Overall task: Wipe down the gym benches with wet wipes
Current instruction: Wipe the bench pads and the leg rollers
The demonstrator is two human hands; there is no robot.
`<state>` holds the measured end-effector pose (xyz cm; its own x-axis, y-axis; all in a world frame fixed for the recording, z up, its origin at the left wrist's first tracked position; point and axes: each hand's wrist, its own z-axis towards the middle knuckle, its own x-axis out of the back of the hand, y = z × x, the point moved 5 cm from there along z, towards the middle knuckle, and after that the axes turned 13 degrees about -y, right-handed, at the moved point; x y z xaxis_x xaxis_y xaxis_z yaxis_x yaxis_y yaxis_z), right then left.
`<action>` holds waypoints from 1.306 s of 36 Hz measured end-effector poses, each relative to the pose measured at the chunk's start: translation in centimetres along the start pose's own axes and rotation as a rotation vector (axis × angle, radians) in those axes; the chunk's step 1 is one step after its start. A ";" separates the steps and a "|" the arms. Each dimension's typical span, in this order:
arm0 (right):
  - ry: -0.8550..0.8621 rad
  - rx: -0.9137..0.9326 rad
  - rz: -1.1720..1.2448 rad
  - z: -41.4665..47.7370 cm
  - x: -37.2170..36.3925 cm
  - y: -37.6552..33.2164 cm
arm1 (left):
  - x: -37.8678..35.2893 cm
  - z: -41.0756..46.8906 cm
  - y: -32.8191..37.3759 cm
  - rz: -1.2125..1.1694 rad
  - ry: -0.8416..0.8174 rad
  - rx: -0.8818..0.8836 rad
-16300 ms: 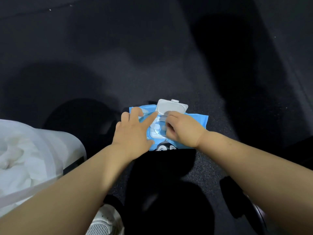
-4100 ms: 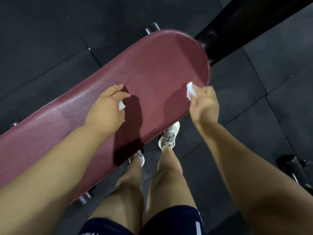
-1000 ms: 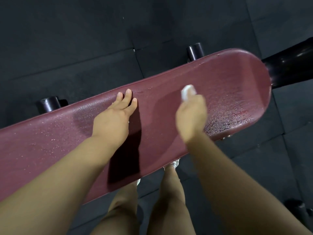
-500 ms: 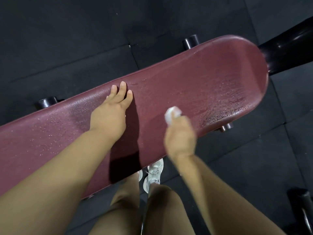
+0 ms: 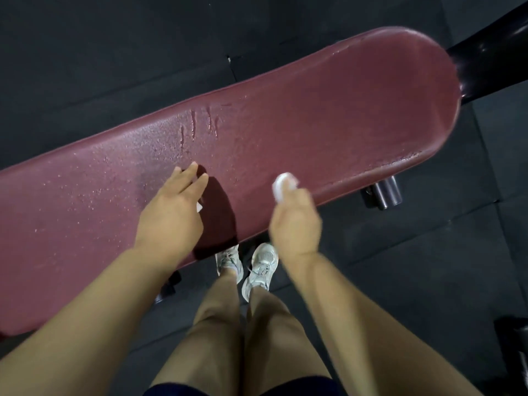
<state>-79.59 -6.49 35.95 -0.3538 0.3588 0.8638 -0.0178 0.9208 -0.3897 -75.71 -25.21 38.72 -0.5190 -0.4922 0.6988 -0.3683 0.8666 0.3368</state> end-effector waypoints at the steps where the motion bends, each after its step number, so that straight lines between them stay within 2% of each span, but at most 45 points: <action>1: -0.098 0.185 -0.023 -1.5 -1.3 -1.7 | -0.5 -0.4 -0.4 -0.002 -0.035 0.029; 3: -0.223 0.510 -0.108 -3.4 -2.4 -2.6 | -1.4 -1.0 -1.0 0.010 -0.114 0.072; 5: -0.277 0.618 -0.144 -2.7 -1.1 -1.3 | -1.8 -1.1 -1.2 0.024 -0.151 0.089; 6: -0.226 0.603 -0.164 -1.8 -0.1 0.0 | -1.7 -1.1 -1.1 0.039 -0.162 0.096; 8: -0.110 0.448 -0.170 0.5 2.3 3.2 | -1.6 -1.0 -0.6 0.088 -0.185 0.112; 11: 0.009 0.086 0.026 2.4 4.8 7.3 | -1.6 -1.0 -0.1 0.123 -0.199 0.125; 13: 0.046 -0.137 0.131 2.0 3.9 7.7 | -1.8 -1.0 -0.2 0.133 -0.189 0.122; 14: 0.081 -0.176 0.139 1.4 3.1 6.8 | -1.9 -0.9 -0.2 0.135 -0.176 0.120; 16: 0.097 -0.097 0.119 -0.5 0.8 3.2 | -2.2 -0.8 -0.5 0.142 -0.155 0.120; 20: -0.179 0.275 0.062 -4.6 -4.2 -2.6 | -2.4 -0.7 -1.1 0.118 -0.121 0.096; 22: -0.236 0.511 -0.021 -5.4 -4.5 -3.5 | -2.1 -0.8 -1.6 0.089 -0.097 0.068; 24: -0.261 0.623 -0.114 -4.3 -3.8 -3.2 | -1.4 -0.9 -2.1 0.049 -0.053 0.042; 26: -0.243 0.562 -0.168 -1.3 -2.0 -2.3 | -0.5 -0.9 -2.8 -0.004 -0.013 0.031; 27: -0.166 0.493 -0.175 0.5 -0.5 -1.8 | -0.2 -0.8 -3.1 -0.026 -0.002 0.027; 28: -0.091 0.407 -0.190 2.4 0.9 -1.2 | 0.2 -0.8 -3.5 -0.039 0.006 0.021; 31: -0.039 0.046 -0.104 6.3 2.9 0.4 | 1.1 -0.4 -5.3 -0.042 0.067 -0.012; 33: 0.010 -0.095 -0.049 6.7 2.5 -0.4 | 1.7 -0.1 -6.9 -0.020 0.091 -0.023; 34: 0.022 -0.109 -0.100 6.2 1.7 -1.8 | 2.1 0.2 -7.8 -0.017 0.088 -0.009; 36: -0.020 0.025 -0.227 3.8 -1.2 -5.6 | 2.7 0.4 -9.2 -0.020 0.045 0.050; 40: -0.336 0.710 -0.303 -2.3 -5.9 -11.7 | 3.6 0.2 -10.5 0.006 -0.044 0.092; 41: -0.365 0.823 -0.341 -2.3 -5.8 -11.6 | 3.8 0.3 -10.5 0.013 -0.060 0.086; 42: -0.379 0.858 -0.367 -1.4 -5.2 -11.4 | 4.0 0.4 -10.6 0.019 -0.077 0.084; 44: -0.375 0.715 -0.403 2.3 -3.2 -10.3 | 4.2 0.7 -10.7 0.037 -0.109 0.093; 47: -0.190 0.280 -0.356 9.0 0.9 -6.8 | 4.3 1.0 -10.6 0.064 -0.138 0.095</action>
<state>-88.24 -13.82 36.54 -0.4435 -0.0294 0.8958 -0.4100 0.8954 -0.1736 -74.78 -36.54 37.52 -0.6425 -0.4483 0.6214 -0.3985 0.8882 0.2287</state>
